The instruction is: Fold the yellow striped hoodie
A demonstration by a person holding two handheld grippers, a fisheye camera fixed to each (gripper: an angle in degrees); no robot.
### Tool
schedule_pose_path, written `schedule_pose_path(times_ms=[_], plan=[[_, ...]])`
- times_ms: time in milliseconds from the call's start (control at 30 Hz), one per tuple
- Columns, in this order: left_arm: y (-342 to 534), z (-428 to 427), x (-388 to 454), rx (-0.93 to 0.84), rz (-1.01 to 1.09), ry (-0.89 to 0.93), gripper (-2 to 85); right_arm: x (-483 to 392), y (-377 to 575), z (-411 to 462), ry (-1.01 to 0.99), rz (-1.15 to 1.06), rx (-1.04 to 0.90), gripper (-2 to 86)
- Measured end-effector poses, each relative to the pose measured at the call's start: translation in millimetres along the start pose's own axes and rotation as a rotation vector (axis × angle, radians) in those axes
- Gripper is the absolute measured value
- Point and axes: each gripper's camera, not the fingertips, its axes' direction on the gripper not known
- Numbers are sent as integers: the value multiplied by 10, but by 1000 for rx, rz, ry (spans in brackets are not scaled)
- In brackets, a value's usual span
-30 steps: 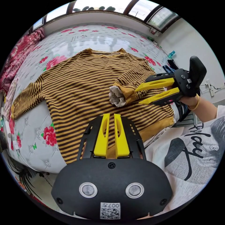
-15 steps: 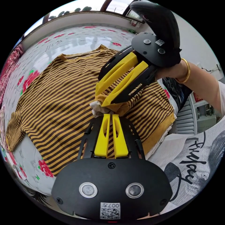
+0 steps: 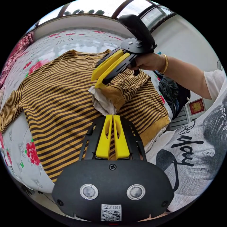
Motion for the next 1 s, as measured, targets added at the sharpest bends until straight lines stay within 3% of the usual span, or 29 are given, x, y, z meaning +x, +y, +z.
schedule_pose_path(times_ms=[233,467,600,833,1000], plan=[[-26,-138,132,-28,18,1,-10,-62,-165,226,-176,-182,-187,14],[-683,-822,-16,106,105,-167,-10,27,-230,-911,137,-84,89,0],[-1060,-1073,-305,108,152,-240,-10,91,-461,-1180,302,-15,148,0],[-1055,-526,-1073,-58,29,-212,-10,460,-935,-131,282,114,32,14],[-970,-369,-1022,-100,-2,-193,-9,410,-911,47,263,111,84,59]])
